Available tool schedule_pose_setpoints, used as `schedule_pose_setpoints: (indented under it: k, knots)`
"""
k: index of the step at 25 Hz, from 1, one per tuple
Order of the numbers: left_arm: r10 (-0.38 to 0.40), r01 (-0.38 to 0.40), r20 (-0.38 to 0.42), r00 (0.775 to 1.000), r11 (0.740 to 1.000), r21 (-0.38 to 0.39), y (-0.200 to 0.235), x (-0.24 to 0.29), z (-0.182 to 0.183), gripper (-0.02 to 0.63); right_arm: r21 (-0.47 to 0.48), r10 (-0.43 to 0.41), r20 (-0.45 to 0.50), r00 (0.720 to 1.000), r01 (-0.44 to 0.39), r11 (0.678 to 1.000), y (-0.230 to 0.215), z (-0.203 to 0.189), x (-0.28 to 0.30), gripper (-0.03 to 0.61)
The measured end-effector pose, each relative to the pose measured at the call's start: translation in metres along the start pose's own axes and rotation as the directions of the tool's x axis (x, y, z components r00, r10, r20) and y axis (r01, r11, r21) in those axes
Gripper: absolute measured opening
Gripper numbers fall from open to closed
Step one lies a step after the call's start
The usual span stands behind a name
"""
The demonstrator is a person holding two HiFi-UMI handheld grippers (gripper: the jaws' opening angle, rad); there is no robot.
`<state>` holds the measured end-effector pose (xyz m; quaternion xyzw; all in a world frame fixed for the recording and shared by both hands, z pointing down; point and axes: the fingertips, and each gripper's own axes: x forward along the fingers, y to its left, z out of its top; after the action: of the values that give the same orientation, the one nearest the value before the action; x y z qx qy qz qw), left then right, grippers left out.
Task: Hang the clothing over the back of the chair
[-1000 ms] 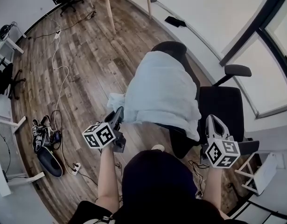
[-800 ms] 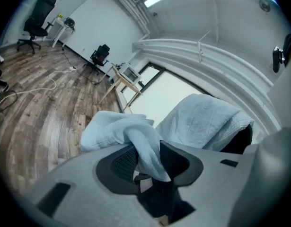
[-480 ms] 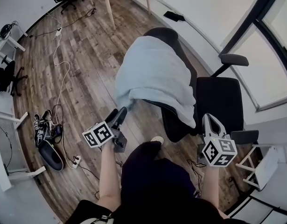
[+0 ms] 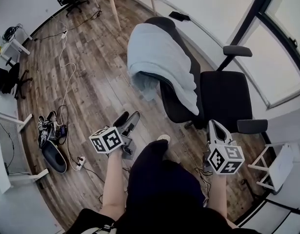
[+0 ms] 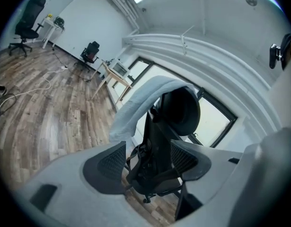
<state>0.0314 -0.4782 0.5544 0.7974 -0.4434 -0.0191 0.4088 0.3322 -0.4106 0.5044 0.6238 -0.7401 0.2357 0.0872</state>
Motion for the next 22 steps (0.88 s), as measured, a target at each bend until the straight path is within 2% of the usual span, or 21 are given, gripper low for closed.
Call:
schedule_pose_setpoints:
  k: [7,10,13,17,22]
  knots:
    - [-0.057,0.058,-0.011,0.998,0.993,0.098,-0.050,-0.032,-0.025,0.267,-0.004,0.043,0.030,0.999,-0.043,0.999,0.018,-0.015,-0.046,0.000]
    - [-0.096,0.098,-0.017,0.995,0.980,0.173,-0.077,-0.042,-0.029,0.267,0.003,0.055,0.055,0.997,-0.056,0.998,0.024,-0.017,-0.064,0.000]
    - [-0.166,0.160,0.001,0.986,0.950,0.267,-0.110,-0.053,-0.025,0.267,0.009,0.059,0.089,0.994,-0.060,0.998,0.027,-0.016,-0.077,0.000]
    - [-0.280,0.257,0.007,0.960,0.890,0.376,-0.155,-0.066,-0.019,0.256,0.034,0.044,0.132,0.990,-0.049,0.998,0.027,-0.018,-0.093,0.000]
    - [-0.302,0.266,-0.009,0.953,0.827,0.496,-0.181,-0.073,-0.023,0.160,0.039,0.038,0.157,0.987,-0.045,0.998,0.030,-0.026,-0.108,0.000]
